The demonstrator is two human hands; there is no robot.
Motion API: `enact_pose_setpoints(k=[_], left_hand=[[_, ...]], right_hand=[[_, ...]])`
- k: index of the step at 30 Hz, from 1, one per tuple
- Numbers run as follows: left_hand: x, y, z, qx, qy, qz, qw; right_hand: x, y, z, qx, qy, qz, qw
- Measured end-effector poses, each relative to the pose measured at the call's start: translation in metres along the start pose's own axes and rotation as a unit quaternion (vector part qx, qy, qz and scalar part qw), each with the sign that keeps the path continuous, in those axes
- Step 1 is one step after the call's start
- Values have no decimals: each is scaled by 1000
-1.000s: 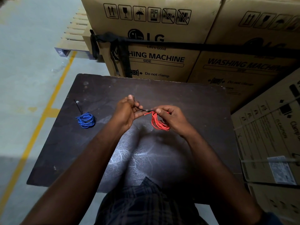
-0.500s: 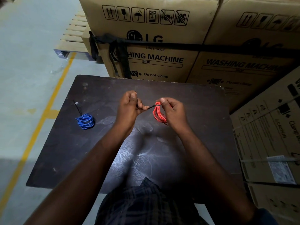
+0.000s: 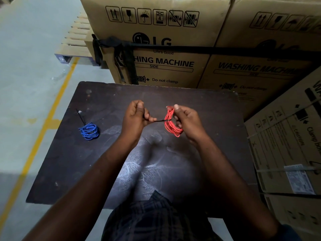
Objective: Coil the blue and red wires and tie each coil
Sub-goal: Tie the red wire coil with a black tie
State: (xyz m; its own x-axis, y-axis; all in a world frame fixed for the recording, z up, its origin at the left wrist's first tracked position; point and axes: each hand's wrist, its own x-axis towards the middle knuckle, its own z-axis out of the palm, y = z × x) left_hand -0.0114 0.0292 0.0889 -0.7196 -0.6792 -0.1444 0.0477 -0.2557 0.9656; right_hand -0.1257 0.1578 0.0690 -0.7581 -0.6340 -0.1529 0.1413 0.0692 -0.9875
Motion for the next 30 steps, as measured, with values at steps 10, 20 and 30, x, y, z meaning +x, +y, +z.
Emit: enact_pose_setpoints(k=[10,20,30], left_hand=[[2,14,2,-57,3,-4,998],[0,17,11,-95,-13,-29,995],[2,19,3,-76,6,-22,997]], right_hand=[[-6,-3,9,11,-14,19,1000],[-1,-6,13,140,39,47,988],[-5,4,22,83,-22,50,995]])
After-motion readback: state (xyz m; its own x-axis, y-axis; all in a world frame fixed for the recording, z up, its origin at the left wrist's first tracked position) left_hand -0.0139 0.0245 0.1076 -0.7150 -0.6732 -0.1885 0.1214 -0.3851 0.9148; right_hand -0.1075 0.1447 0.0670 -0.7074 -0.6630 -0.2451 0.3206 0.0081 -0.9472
